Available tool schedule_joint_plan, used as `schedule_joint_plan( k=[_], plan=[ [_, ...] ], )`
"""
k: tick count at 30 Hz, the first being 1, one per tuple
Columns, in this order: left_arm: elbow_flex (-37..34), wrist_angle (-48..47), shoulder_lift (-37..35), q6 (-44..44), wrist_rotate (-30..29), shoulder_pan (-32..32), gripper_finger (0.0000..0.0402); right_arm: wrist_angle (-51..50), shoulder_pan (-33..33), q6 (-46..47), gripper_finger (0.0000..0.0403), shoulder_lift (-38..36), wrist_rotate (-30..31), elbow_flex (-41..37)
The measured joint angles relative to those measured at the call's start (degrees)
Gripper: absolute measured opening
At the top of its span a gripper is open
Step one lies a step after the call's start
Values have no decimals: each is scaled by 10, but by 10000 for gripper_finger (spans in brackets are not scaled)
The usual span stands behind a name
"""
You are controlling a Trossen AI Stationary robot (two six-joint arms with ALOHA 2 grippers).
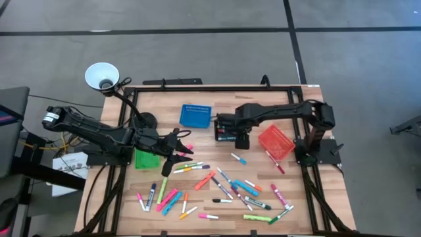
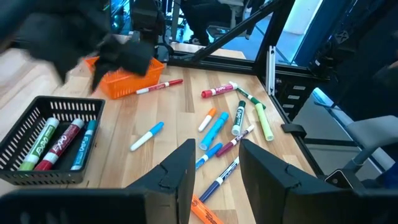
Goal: Pick & Place Markers
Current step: Put the pink marker pen into the black basket
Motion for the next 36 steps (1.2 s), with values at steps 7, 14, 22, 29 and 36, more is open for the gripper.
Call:
schedule_joint_plan(
  k=[7,14,22,29,36],
  plan=[
    [0,0,0,0,0,0,120,-157,117,101,181,-33,-14,65],
    [0,0,0,2,0,0,120,-97,234,332,156,-188,0,-61],
    [0,-60,0,28,0,17,126,81,351,665,155,-314,-56,-268],
    [0,-76,0,28,0,16,143,97,425,786,157,-273,-106,-304],
    [0,-76,0,28,-34,16,150,161,458,822,158,-191,-150,-304]
  ],
)
